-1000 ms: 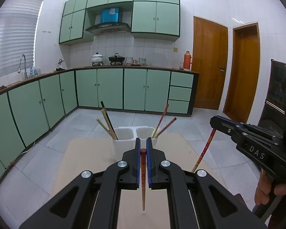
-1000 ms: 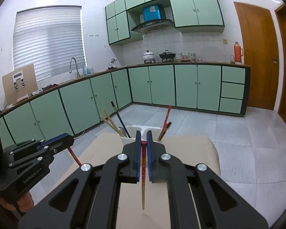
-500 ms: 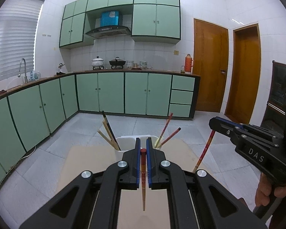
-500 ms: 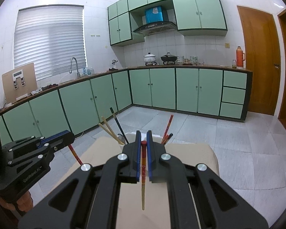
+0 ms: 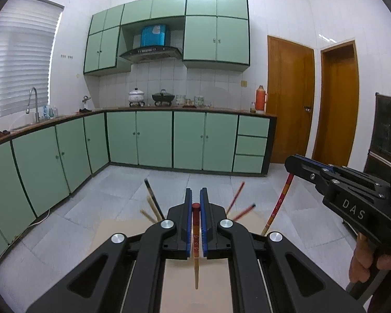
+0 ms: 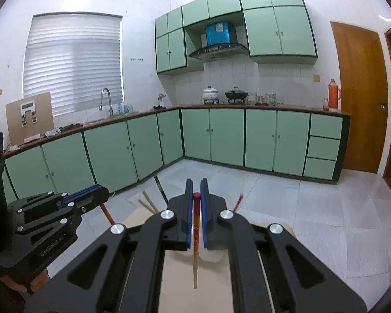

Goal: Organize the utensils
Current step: 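Lift both red-patterned chopsticks and lower them into the white holder with both tools, then open both tools and pull them back from the holder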

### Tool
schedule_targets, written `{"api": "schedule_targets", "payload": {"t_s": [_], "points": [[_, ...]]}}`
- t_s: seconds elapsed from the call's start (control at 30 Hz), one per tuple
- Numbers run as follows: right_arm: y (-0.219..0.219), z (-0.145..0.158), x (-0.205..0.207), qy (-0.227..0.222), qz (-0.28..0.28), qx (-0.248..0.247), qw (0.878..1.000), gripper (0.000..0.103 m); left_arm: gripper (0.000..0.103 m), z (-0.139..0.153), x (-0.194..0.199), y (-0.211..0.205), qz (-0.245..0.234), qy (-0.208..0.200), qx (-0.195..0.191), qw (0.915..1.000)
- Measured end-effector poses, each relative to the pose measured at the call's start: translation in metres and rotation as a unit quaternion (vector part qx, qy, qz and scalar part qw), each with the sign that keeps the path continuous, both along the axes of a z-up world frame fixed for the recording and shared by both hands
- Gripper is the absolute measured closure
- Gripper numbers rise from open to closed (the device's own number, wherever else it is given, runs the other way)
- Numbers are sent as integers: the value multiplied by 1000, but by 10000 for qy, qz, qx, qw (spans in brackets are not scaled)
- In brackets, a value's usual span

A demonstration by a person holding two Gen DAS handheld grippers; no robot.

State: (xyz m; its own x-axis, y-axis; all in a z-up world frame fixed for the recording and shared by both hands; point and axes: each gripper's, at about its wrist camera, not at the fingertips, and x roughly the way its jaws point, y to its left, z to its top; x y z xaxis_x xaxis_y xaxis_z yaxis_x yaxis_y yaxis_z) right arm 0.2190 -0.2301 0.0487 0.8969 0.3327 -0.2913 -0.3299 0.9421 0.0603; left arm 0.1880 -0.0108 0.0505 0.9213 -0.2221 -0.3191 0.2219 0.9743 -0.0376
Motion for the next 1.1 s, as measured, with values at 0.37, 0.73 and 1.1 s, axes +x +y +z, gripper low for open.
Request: {"api": "schedule_targets", "payload": {"t_s": [0.37,0.73,1.1], "points": [[7,38,48,-465,-184,23,9987,98,97,42,49,1,107,-625,-86,9979],[0,22,116,-425,-388,72,9983,98,97,31,127,0,252,-777,-237,9964],[6,-37,165,191,-380,-37,9991,98,97,-35,185,5,348,-111,-154,9992]]}}
